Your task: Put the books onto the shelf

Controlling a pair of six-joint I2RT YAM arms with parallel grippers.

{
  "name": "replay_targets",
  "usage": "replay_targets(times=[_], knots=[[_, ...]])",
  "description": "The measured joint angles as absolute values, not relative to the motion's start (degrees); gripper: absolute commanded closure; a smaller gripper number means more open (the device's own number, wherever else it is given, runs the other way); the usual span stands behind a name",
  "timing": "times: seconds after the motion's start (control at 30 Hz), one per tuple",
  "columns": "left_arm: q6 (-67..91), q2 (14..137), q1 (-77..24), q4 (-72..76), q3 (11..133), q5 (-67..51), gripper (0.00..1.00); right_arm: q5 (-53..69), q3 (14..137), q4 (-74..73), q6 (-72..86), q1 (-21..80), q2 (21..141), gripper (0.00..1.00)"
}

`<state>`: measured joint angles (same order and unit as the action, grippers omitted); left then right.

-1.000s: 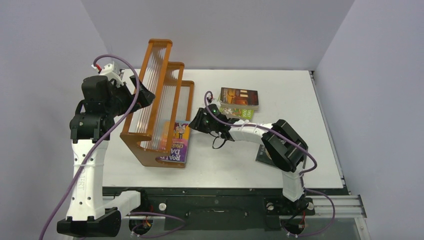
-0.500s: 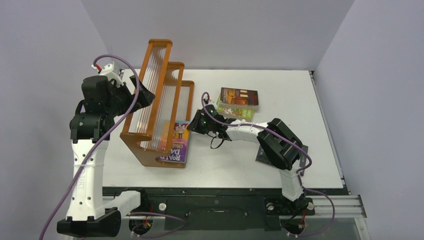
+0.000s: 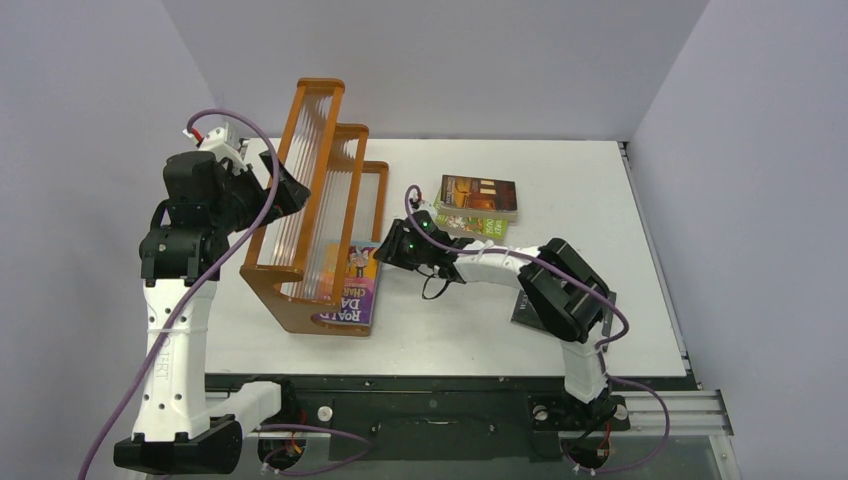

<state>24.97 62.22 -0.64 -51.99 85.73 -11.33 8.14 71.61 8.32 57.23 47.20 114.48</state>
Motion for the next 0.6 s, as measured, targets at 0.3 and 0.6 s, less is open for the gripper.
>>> replay_targets(times=[0.3, 0.6], knots=[[24.12, 62.35, -6.28, -52.05, 85.73, -7.09, 0.04, -2.79, 59.44, 3.95, 53.28, 40.95, 92.92, 0.49], [23.05, 70.72, -28.27, -52.07, 87.53, 2.87, 0.04, -6.98, 37.50, 1.54, 52.56, 21.37, 74.28, 0.38]])
